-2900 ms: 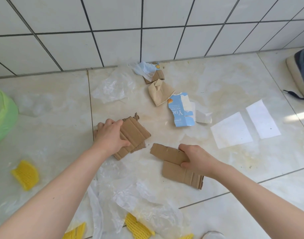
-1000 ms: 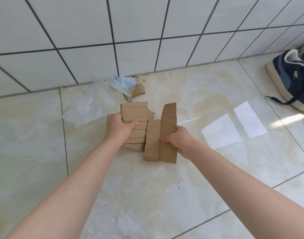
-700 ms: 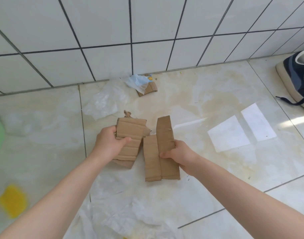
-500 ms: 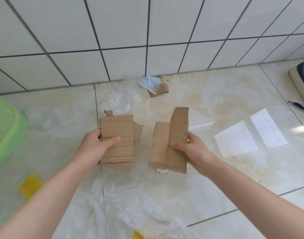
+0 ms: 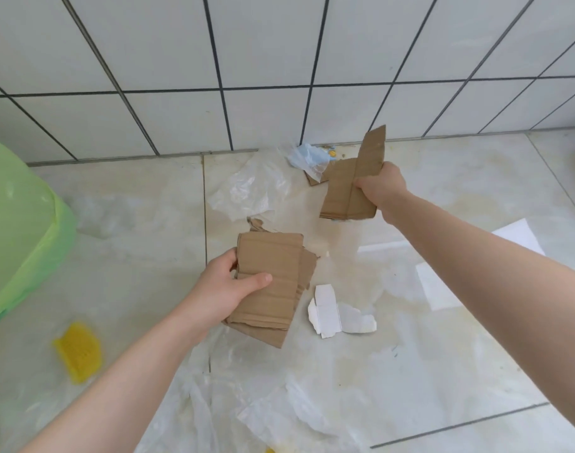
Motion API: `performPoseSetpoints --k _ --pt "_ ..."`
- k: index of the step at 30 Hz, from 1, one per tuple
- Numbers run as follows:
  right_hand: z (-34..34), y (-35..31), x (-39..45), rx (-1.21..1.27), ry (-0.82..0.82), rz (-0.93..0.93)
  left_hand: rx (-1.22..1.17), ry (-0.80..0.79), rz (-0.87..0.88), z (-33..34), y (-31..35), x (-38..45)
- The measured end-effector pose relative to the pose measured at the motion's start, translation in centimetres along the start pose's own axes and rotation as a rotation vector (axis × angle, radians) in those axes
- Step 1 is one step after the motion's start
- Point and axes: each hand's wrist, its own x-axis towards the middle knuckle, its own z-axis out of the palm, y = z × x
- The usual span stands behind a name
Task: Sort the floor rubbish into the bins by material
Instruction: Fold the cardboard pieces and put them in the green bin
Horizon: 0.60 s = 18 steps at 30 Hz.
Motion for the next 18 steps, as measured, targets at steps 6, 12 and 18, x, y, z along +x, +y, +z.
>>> performPoseSetpoints --k 6,12,18 --pt "1.3 -0.8 1.8 -0.153 0.018 0.009 0.014 -0.029 -0.018 2.2 -0.3 0.8" --pt "0.9 0.7 1.7 -0.253 0.009 0.012 0.035 -0.064 -0.033 3.4 -0.4 0.6" --pt "-0.3 4.3 -1.5 -0.336 -0.045 0.042 0.072 -0.094 -0.046 3.6 -0.6 -0.4"
